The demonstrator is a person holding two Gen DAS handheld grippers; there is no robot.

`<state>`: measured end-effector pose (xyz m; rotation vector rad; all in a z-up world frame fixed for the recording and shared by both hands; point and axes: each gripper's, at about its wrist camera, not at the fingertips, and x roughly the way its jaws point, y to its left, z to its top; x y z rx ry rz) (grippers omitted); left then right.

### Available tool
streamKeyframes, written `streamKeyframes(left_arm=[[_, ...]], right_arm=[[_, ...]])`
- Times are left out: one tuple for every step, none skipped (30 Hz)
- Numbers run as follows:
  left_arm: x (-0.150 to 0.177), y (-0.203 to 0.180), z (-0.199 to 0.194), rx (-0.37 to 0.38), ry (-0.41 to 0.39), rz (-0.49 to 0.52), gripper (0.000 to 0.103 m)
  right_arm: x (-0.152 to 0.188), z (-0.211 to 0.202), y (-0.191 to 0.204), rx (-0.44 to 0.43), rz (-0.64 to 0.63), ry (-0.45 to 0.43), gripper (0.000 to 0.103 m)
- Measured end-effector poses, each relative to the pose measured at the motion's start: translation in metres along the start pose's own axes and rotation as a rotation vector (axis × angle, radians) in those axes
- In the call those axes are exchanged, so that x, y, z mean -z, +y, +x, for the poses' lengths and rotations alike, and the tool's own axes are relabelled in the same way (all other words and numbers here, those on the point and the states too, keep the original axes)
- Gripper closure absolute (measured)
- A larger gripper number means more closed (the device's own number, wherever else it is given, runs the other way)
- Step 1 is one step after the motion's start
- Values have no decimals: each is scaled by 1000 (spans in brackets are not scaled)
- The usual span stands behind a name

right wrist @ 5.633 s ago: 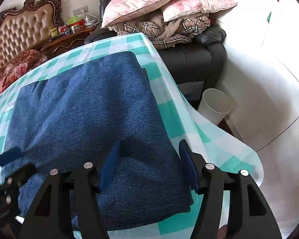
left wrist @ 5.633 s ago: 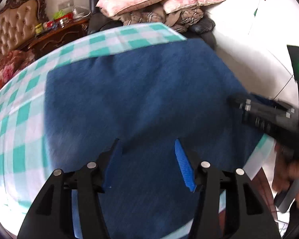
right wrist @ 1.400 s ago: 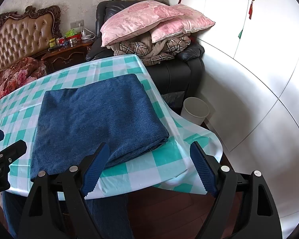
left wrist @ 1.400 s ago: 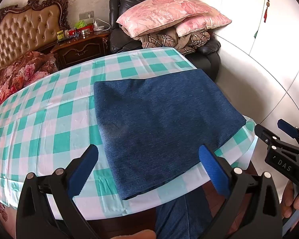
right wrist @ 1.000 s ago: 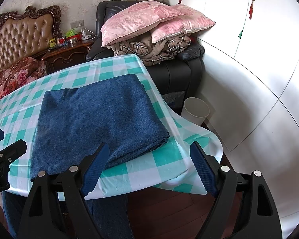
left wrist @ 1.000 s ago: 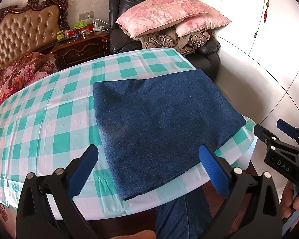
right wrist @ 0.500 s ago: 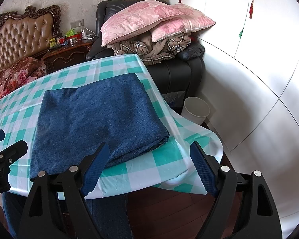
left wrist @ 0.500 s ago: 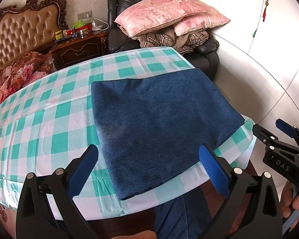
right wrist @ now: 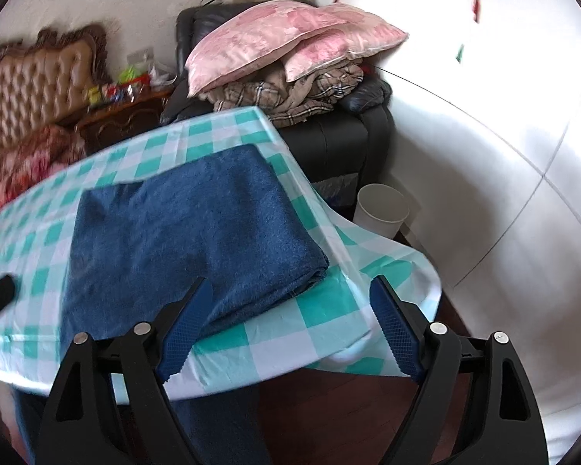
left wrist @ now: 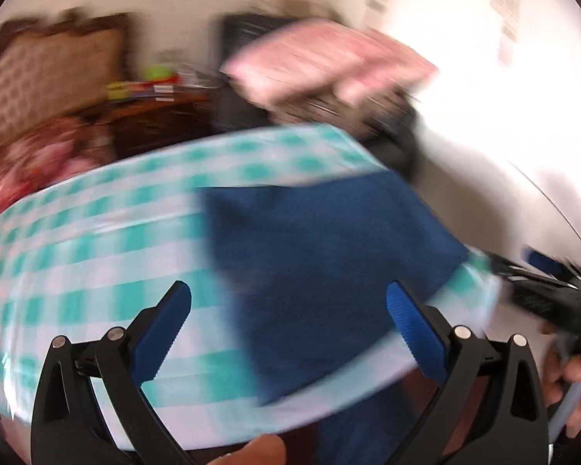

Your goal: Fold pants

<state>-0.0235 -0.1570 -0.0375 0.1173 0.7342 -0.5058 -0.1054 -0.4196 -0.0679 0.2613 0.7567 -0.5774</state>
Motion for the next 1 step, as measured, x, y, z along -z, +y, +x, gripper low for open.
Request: streamKeyframes(left_arm=[[8, 42, -9, -89, -31, -92, 2]], right_arm=[[0, 0, 0, 0, 0, 0, 16]])
